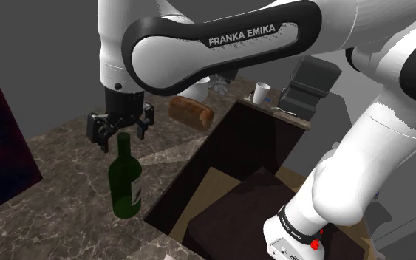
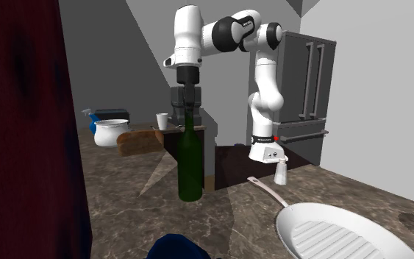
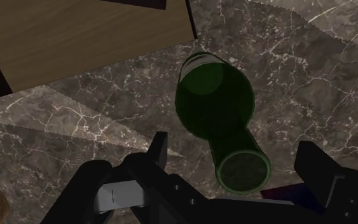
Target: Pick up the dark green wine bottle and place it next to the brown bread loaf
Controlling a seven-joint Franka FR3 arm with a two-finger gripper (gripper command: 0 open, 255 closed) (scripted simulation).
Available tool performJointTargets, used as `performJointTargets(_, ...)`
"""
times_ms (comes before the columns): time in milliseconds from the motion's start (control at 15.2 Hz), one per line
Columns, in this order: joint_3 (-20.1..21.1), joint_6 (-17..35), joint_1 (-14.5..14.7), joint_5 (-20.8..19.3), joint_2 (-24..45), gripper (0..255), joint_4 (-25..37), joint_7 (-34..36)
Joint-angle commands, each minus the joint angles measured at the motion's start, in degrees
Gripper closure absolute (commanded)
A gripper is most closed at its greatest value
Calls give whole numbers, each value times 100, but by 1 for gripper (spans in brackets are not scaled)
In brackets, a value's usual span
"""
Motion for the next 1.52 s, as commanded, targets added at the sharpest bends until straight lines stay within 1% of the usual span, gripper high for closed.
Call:
performJointTargets(0,1,10,1,-1,1,0,-8,1)
performJointTargets(198,1,9,1,-1,1,0,-7,1)
performJointTargets(264,1,9,1,-1,1,255,-7,1)
performJointTargets(858,1,10,1,-1,1,255,-8,1)
performJointTargets(1452,-11,-663,-18,86,-155,255,533,-48)
